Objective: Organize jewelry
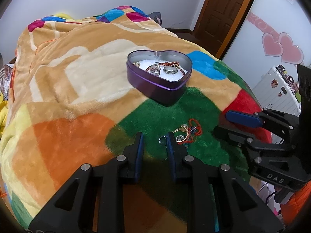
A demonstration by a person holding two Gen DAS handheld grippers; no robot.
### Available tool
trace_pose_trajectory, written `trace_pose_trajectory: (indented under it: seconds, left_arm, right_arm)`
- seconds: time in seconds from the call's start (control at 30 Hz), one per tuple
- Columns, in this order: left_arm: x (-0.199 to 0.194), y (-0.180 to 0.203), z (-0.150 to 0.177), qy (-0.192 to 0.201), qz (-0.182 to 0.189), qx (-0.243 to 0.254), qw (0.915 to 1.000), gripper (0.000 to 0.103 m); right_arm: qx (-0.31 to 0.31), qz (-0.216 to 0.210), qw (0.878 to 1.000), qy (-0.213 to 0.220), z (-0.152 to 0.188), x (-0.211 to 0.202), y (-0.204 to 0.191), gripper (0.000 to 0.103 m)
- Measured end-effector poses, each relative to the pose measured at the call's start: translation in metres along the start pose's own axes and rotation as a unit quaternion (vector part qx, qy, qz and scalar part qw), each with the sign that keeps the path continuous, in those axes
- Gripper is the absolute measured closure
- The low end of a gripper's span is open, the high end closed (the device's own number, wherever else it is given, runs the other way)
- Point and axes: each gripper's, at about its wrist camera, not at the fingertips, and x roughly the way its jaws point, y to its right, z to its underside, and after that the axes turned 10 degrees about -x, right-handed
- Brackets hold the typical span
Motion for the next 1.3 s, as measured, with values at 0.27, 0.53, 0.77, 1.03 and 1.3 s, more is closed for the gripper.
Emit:
trace_pose_trajectory:
  seconds: [0.27, 0.53, 0.77, 1.03, 1.3]
  left_arm:
    - [0.003, 0.004, 0.002, -0.002, 0.006, 0.007, 1.0000, 0.100]
    - [-0.010, -0.009, 0.002, 0.013, 0.015, -0.024, 0.9995, 0.101]
    - [-0.021, -0.021, 0.004, 0.027, 0.008, -0.040, 0.9988, 0.101]
    - [-0.032, -0.021, 0.007, 0.038, -0.002, -0.038, 0.9985, 0.101]
    - [-0.050, -0.015, 0.003, 0.060, 0.006, -0.036, 0.9976, 0.101]
  right_arm:
    - [0.003, -0.019, 1.000, 0.006, -0.006, 0.005, -0.004, 0.068]
    - [-0.012, -0.047, 0.999, 0.003, -0.015, 0.021, -0.016, 0.068]
    - [-0.049, -0.057, 0.997, 0.003, -0.013, 0.024, -0.030, 0.077]
    - [-0.068, -0.066, 0.995, 0.021, -0.014, 0.020, -0.040, 0.097]
    - [-0.050, -0.057, 0.996, 0.053, -0.024, -0.001, -0.033, 0.097]
